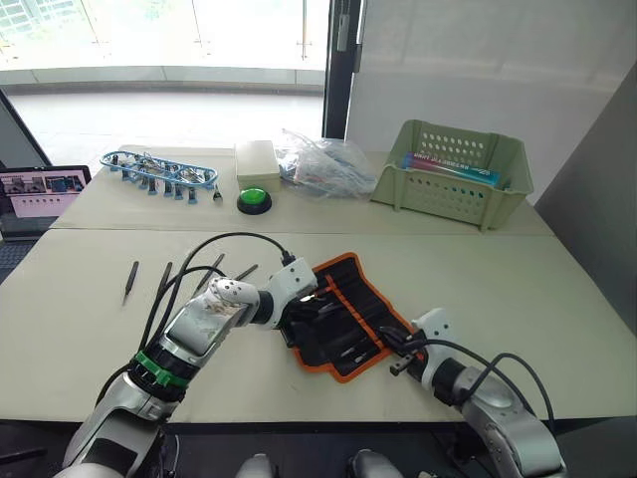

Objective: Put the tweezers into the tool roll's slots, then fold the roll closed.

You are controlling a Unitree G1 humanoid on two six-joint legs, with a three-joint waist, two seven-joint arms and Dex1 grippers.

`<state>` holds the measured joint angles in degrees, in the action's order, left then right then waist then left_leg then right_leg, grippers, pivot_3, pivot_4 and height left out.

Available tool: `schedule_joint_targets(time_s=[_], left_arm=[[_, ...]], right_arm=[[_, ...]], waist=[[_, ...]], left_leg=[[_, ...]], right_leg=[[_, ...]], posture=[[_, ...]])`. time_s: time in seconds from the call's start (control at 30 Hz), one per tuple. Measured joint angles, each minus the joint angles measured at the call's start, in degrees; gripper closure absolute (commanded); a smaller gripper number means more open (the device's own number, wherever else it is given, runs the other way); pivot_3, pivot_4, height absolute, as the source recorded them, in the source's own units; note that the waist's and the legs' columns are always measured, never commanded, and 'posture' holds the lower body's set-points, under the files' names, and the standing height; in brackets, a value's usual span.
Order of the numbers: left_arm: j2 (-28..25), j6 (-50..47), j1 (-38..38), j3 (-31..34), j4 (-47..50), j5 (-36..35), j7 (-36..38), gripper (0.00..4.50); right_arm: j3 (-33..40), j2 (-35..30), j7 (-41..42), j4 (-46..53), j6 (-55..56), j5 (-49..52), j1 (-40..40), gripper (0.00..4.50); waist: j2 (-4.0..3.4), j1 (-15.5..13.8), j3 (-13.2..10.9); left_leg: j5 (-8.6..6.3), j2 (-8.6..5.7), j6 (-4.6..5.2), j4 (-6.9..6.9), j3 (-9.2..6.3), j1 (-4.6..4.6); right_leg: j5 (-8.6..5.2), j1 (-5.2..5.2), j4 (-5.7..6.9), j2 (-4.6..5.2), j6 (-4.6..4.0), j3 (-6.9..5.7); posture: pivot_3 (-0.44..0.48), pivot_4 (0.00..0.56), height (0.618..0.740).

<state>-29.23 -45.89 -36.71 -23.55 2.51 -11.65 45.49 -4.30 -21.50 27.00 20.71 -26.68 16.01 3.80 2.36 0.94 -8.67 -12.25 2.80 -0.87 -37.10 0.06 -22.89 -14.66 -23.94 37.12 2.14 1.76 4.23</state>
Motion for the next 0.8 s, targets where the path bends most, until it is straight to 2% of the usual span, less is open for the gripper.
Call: schedule_joint_targets(time_s=[0.3,0.43,0.53,0.67,0.8], left_arm=[[8.2,11.8,-2.1,-0.4,-13.1,4.9,0.0,4.50],[10.4,13.9,-2.9,-0.2,-16.8,5.9,0.1,4.50],[10.8,14.8,-3.0,0.0,-17.3,6.5,0.3,4.50],[11.0,14.8,-2.9,0.2,-17.4,6.9,1.1,3.08],[8.2,12.9,-1.2,1.6,-12.9,5.6,3.4,1.76]], right_arm=[[-0.4,0.0,0.0,0.2,-0.3,-0.2,0.2,4.48],[-0.4,0.0,0.0,0.3,-0.7,-0.3,0.5,4.48],[-0.5,0.0,0.0,0.6,-0.7,-0.7,0.8,4.48],[-0.8,0.0,0.0,0.8,-0.7,-1.2,0.8,4.50],[-1.6,0.7,-0.1,0.7,-0.9,-1.3,0.3,4.50]], waist=[[0.01,-0.1,0.1],[0.01,-0.1,0.1],[0.01,-0.1,0.1],[0.01,-0.1,0.1],[0.01,0.8,0.1]], left_leg=[[0.00,-0.01,0.00,-0.06,-0.02,0.09],[-0.01,-0.01,0.00,-0.05,-0.05,0.62],[-0.01,-0.02,0.00,-0.05,-0.06,0.63],[-0.01,-0.02,0.00,-0.05,-0.08,0.62],[-0.01,0.01,0.00,0.03,-0.09,0.62]], right_leg=[[0.00,0.19,-0.01,0.00,0.01,-0.02],[-0.07,0.80,-0.10,0.01,0.10,-0.05],[-0.07,0.81,-0.11,0.01,0.11,-0.03],[-0.07,0.80,-0.10,0.00,0.11,-0.04],[-0.08,0.75,-0.08,-0.04,0.09,-0.02]], posture=[[0.000,0.150,0.738],[0.000,0.150,0.738],[0.000,0.150,0.738],[0.000,0.150,0.738],[0.000,0.150,0.738]])
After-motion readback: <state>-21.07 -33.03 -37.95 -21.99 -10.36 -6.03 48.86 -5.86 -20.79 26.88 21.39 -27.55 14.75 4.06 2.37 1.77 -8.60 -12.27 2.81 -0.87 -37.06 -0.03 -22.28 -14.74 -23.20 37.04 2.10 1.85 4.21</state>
